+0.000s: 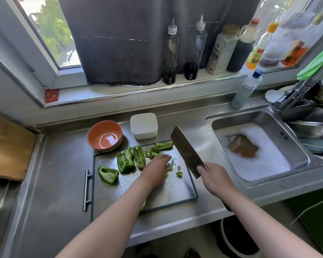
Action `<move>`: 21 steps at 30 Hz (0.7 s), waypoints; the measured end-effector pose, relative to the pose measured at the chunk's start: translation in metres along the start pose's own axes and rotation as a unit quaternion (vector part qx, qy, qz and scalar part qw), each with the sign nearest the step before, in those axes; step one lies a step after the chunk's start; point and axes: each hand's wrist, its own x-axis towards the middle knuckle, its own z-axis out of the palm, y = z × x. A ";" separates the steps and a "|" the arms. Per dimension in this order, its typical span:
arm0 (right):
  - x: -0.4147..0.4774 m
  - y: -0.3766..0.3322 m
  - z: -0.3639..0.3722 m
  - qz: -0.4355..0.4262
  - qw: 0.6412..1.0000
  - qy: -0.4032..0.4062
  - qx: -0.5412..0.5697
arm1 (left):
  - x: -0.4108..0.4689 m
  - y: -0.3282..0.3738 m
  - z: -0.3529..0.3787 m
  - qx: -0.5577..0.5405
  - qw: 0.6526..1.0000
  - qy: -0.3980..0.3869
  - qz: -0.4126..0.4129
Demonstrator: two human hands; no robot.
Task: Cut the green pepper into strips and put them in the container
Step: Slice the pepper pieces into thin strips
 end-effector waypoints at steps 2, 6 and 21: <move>-0.001 0.007 0.002 0.007 1.000 0.005 -0.025 | 0.006 0.007 0.006 0.023 0.999 -0.041 -0.001; -0.007 0.022 0.010 0.024 0.998 -0.009 -0.063 | -0.003 0.009 0.019 0.013 0.998 -0.061 0.013; -0.032 0.020 0.024 -0.006 0.993 -0.050 -0.103 | -0.053 -0.025 -0.006 -0.031 0.987 0.142 -0.062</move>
